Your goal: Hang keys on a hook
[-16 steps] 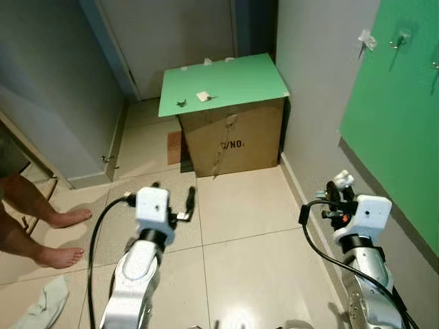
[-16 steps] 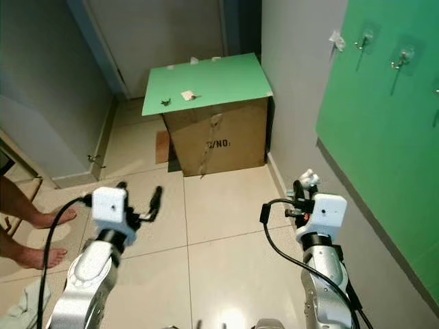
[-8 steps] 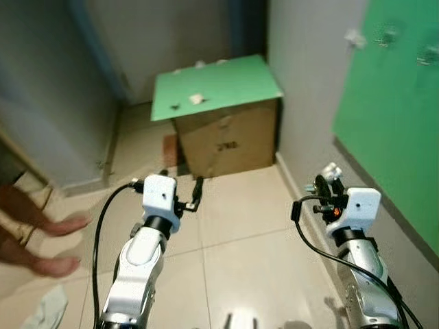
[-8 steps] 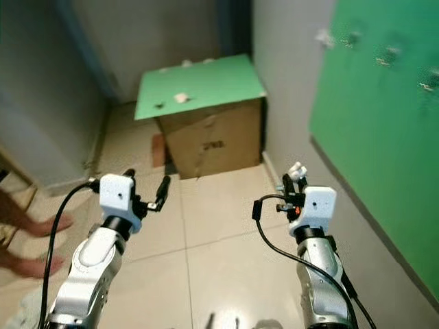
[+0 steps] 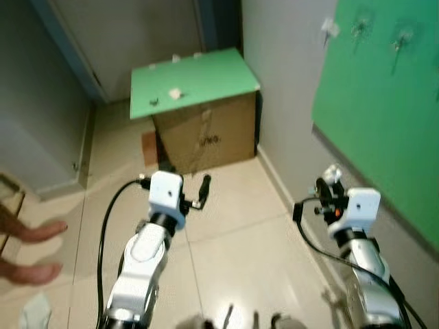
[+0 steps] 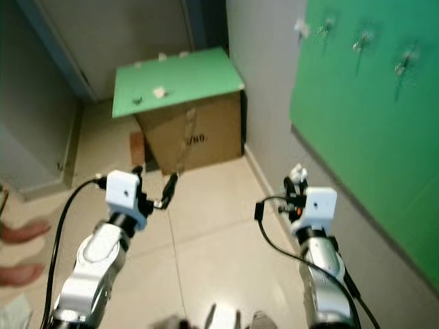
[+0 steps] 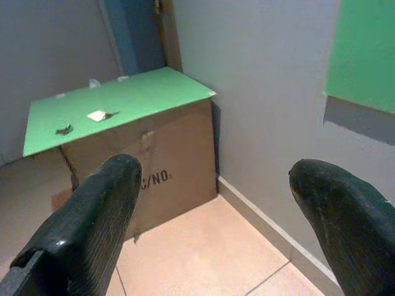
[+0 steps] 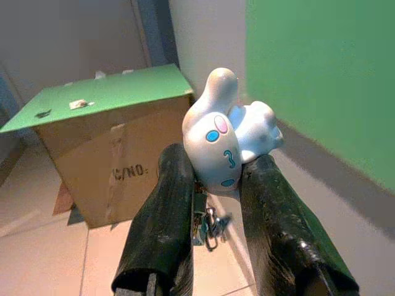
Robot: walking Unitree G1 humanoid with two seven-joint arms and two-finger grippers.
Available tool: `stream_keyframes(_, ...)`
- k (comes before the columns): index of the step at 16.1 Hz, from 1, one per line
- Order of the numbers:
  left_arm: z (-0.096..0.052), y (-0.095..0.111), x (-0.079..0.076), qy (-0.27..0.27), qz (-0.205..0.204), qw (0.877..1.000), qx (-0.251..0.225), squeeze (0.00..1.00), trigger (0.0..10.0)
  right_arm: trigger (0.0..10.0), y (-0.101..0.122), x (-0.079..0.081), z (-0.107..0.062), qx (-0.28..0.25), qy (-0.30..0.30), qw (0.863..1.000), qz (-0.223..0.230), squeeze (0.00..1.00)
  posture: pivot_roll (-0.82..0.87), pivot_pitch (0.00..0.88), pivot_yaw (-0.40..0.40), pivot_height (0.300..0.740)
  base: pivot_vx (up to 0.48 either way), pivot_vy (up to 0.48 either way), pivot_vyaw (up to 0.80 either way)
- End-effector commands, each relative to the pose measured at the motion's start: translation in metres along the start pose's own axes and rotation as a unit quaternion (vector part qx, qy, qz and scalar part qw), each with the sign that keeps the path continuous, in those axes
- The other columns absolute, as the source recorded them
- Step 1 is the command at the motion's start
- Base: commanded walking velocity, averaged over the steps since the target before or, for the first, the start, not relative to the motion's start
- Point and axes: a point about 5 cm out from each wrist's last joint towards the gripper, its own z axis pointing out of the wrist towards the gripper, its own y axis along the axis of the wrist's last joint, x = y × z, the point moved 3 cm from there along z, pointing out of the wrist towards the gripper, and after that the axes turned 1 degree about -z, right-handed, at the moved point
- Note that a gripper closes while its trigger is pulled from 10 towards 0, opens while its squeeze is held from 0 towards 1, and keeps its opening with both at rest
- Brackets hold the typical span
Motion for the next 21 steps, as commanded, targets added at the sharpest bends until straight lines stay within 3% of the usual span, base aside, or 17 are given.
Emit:
stream_keyframes(1, -0.002, -0.005, 0.005, 0.002, -0.003, 1.000, 0.008, 0.00, 10.0, 0.0, -0.002, 0.005, 0.002, 0.004, 0.010, 1.000, 0.007, 0.00, -0.28, 0.000, 0.160, 0.740, -0.371, 0.307, -0.80)
stream_keyframes(5, 0.000, -0.003, 0.004, -0.005, -0.002, 1.000, 0.003, 0.00, 10.0, 0.0, -0.003, 0.005, 0.002, 0.004, 0.011, 1.000, 0.001, 0.00, -0.28, 0.000, 0.162, 0.740, -0.322, 0.358, -0.80)
stream_keyframes(9, 0.007, 0.000, 0.008, 0.001, 0.014, 1.000, -0.001, 0.00, 10.0, 0.0, -0.006, 0.006, 0.002, 0.011, 0.016, 1.000, -0.008, 0.00, -0.29, 0.000, 0.161, 0.740, 0.000, 0.000, 0.00)
stream_keyframes(13, 0.009, -0.004, 0.006, -0.004, 0.000, 1.000, 0.006, 0.00, 10.0, 0.0, -0.006, 0.003, 0.002, 0.012, 0.014, 1.000, -0.010, 0.00, -0.29, 0.000, 0.161, 0.740, 0.000, 0.000, 0.00)
stream_keyframes(21, 0.011, -0.006, 0.003, -0.028, -0.003, 1.000, 0.014, 0.00, 10.0, 0.0, -0.011, 0.005, -0.001, 0.020, 0.017, 1.000, -0.009, 0.00, -0.29, 0.000, 0.166, 0.740, 0.000, 0.480, 0.00)
